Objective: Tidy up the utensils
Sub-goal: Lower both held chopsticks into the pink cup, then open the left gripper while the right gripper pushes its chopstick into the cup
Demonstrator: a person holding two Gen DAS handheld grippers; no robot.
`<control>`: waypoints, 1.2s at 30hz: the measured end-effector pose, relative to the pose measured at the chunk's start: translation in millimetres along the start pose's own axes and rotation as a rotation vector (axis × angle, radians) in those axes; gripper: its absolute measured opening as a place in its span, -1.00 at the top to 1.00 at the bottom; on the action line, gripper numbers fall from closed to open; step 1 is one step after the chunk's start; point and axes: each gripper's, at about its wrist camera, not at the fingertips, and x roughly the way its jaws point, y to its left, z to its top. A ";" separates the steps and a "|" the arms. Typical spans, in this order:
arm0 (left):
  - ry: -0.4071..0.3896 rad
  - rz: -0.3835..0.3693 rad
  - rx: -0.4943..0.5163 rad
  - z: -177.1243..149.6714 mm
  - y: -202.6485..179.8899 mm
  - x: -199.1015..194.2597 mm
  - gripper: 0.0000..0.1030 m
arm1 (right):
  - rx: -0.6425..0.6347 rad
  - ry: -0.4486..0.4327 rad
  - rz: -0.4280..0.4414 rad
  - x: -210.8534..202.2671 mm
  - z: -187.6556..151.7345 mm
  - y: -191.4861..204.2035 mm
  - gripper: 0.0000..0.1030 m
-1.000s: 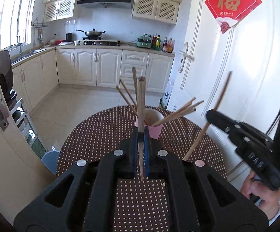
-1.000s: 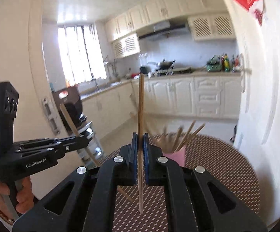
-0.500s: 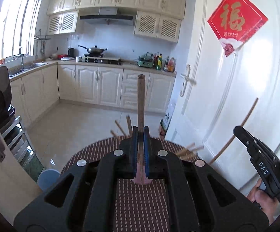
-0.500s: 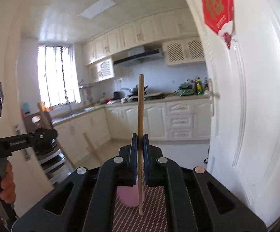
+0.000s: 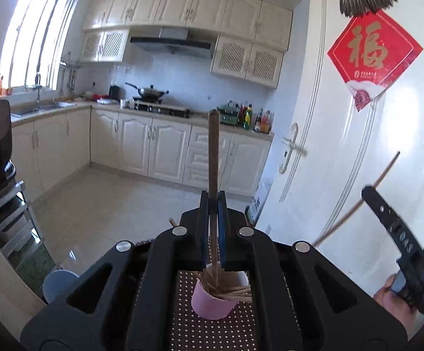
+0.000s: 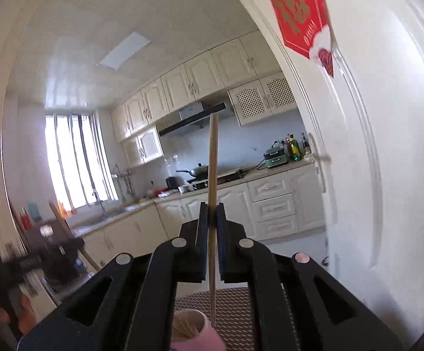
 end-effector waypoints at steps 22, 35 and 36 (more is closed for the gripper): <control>0.098 0.007 0.067 -36.2 -2.5 24.8 0.86 | -0.068 0.117 0.109 44.7 -19.9 17.7 0.92; 0.051 0.039 0.093 -38.1 -9.4 7.7 -0.16 | -0.112 0.180 0.122 49.1 -28.2 23.1 0.92; 0.045 0.045 0.098 -38.2 -9.9 5.5 -0.17 | -0.114 0.183 0.122 49.4 -29.0 23.5 0.92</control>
